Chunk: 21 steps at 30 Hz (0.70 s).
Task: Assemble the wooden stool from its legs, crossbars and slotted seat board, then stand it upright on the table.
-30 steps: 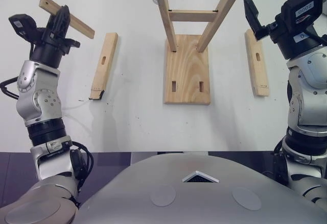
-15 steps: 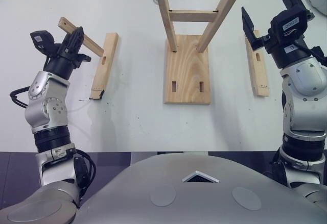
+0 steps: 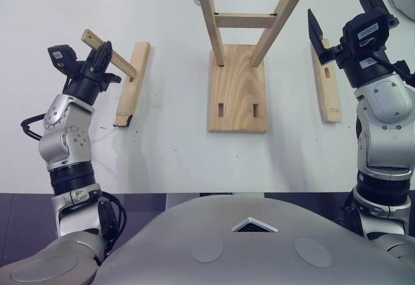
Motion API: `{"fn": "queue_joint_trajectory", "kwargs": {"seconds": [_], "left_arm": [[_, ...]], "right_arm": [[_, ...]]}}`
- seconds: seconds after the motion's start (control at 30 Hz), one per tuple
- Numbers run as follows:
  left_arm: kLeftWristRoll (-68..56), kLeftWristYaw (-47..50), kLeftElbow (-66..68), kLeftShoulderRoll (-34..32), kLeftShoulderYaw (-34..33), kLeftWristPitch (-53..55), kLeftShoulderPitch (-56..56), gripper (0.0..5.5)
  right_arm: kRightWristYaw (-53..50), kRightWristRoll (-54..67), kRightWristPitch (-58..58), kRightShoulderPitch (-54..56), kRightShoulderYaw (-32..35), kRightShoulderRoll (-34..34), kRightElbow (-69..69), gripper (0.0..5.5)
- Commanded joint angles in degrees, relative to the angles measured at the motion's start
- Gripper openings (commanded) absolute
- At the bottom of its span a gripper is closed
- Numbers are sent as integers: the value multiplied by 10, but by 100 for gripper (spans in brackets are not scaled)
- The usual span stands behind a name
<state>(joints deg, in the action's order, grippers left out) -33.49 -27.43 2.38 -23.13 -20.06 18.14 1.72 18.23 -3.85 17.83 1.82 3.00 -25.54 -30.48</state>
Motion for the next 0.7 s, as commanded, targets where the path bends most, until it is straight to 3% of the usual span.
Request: {"fn": "queue_joint_trajectory", "kwargs": {"seconds": [0.03,0.7], "left_arm": [[13,-10,5,-11,-8,-6,-10,40],[32,2,-46,-6,-21,-21,-46,40]], "right_arm": [[-2,-2,10,-2,0,3,-11,383],[-15,-32,6,-22,9,0,-19,383]]}}
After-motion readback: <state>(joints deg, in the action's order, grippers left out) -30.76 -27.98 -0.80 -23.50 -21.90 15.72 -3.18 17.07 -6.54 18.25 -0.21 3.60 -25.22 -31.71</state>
